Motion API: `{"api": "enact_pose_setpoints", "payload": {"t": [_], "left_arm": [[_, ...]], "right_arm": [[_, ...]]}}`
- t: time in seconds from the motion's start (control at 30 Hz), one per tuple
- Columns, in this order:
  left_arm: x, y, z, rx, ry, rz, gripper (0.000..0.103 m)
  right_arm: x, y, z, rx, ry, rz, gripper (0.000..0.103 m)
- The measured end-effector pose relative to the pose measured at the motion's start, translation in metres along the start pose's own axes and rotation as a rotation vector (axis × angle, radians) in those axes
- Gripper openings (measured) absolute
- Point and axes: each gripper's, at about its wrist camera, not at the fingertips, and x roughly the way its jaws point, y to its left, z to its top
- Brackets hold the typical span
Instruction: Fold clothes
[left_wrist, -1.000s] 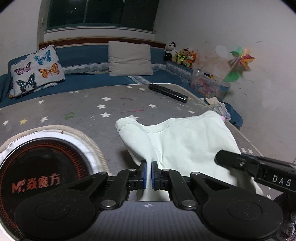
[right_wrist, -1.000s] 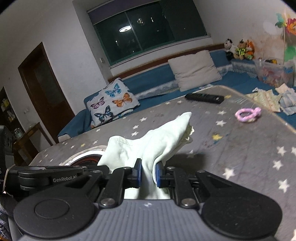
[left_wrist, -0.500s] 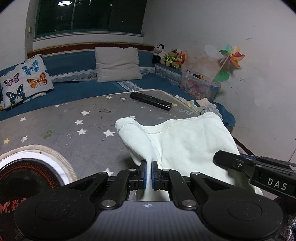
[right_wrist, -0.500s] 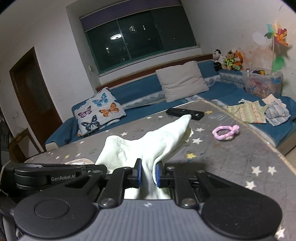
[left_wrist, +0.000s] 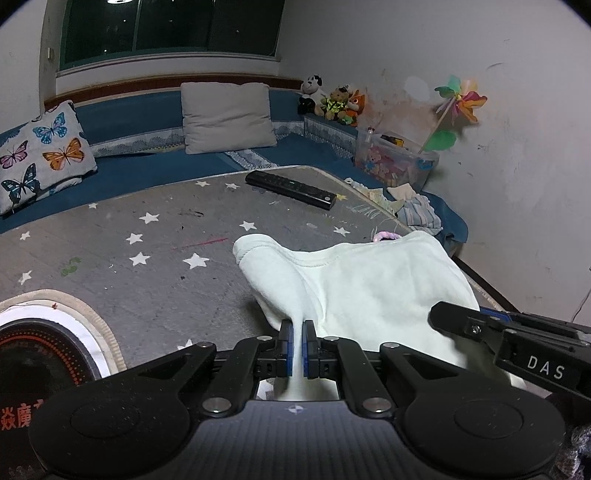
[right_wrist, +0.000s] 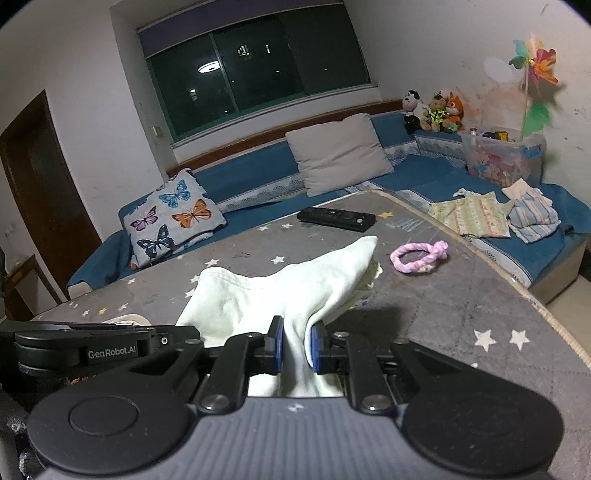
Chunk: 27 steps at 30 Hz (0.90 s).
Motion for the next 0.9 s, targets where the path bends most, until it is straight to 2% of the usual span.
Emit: {"api": "enact_pose_setpoints", "payload": {"t": [0.47,0.6,0.77,0.8,0.87,0.9], "left_arm": [[0.018,0.006,-0.009,0.005,0.044,0.003,0.005],[0.016,0.007,-0.011,0.006,0.052,0.002,0.006],[0.012,0.008,-0.016,0.012,0.061,0.015,0.008],[0.01,0.008,-0.017,0.016,0.06,0.014,0.01],[0.007,0.007,-0.019,0.021,0.063,0.021,0.023],[0.005,0.007,-0.021,0.027,0.061,0.025,0.034]], "right_arm": [[0.022,-0.012,-0.014,0.005,0.072,-0.067,0.014],[0.023,-0.018,-0.015,0.011,0.082,-0.086,0.021],[0.018,-0.019,-0.017,0.008,0.064,-0.116,0.022],[0.016,-0.02,-0.018,0.011,0.062,-0.119,0.024],[0.012,-0.02,-0.019,0.01,0.056,-0.125,0.028],[0.01,-0.019,-0.019,0.007,0.053,-0.129,0.028]]}}
